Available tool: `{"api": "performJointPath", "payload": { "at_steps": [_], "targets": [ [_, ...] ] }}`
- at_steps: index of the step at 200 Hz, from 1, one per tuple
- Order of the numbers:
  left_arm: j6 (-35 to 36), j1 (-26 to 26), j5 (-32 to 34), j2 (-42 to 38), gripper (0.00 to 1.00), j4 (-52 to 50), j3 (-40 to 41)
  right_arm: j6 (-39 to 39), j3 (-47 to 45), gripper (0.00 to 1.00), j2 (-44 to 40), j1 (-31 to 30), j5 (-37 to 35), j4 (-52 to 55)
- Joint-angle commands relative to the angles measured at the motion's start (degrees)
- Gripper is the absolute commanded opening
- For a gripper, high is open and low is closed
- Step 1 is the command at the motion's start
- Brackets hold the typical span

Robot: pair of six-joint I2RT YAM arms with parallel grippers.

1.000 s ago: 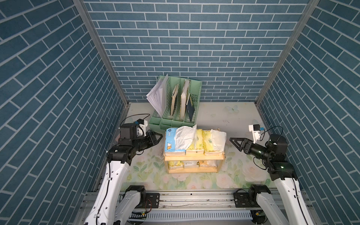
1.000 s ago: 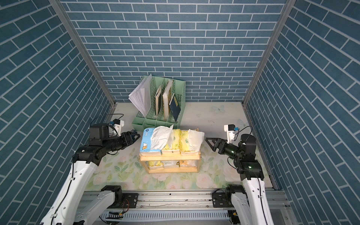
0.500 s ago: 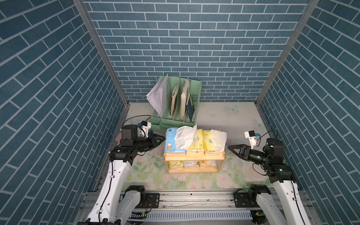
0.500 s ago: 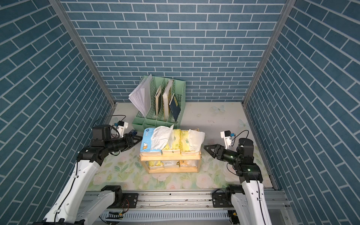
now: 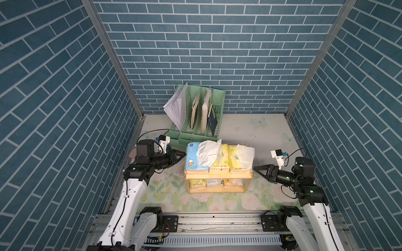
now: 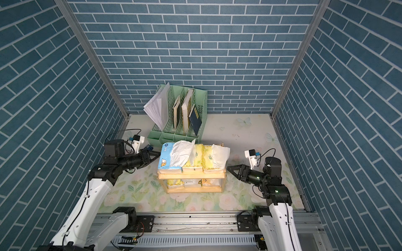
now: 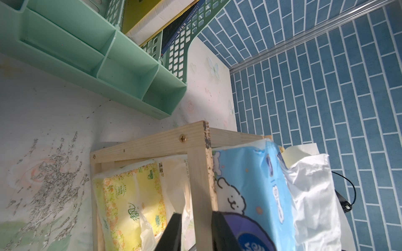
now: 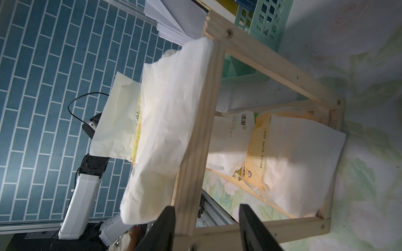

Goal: Remove the tissue boxes from the shelf
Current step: Move the shelf to the center of the board.

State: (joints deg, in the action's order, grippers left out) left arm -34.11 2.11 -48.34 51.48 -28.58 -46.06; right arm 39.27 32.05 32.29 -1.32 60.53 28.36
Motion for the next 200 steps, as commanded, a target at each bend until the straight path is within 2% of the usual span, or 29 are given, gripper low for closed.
{"api": "performJointPath", "payload": {
  "at_steps": [1,83,132,154,200],
  "targets": [
    [0.2,0.1,-0.9,0.7,0.29,-0.7,1.3,1.7,2.0,0.51,-0.7,-0.1,1.7,-1.7],
    [-0.2,0.1,-1.4,0.9,0.28,0.1,1.6,3.9,1.2,0.49,-0.1,-1.7,2.2,-4.9],
    [-1.0,0.5,-1.7,1.0,0.28,1.2,1.8,3.6,1.2,0.38,2.0,-4.6,-0.3,-5.5],
    [-1.2,1.0,-1.7,1.2,0.27,1.6,1.6,3.8,0.9,0.36,2.5,-5.0,-1.4,-6.1],
    [-2.7,4.6,-0.4,2.1,0.27,3.8,1.5,3.7,2.6,0.29,3.6,-5.1,-5.0,-6.9]
  ]
}}
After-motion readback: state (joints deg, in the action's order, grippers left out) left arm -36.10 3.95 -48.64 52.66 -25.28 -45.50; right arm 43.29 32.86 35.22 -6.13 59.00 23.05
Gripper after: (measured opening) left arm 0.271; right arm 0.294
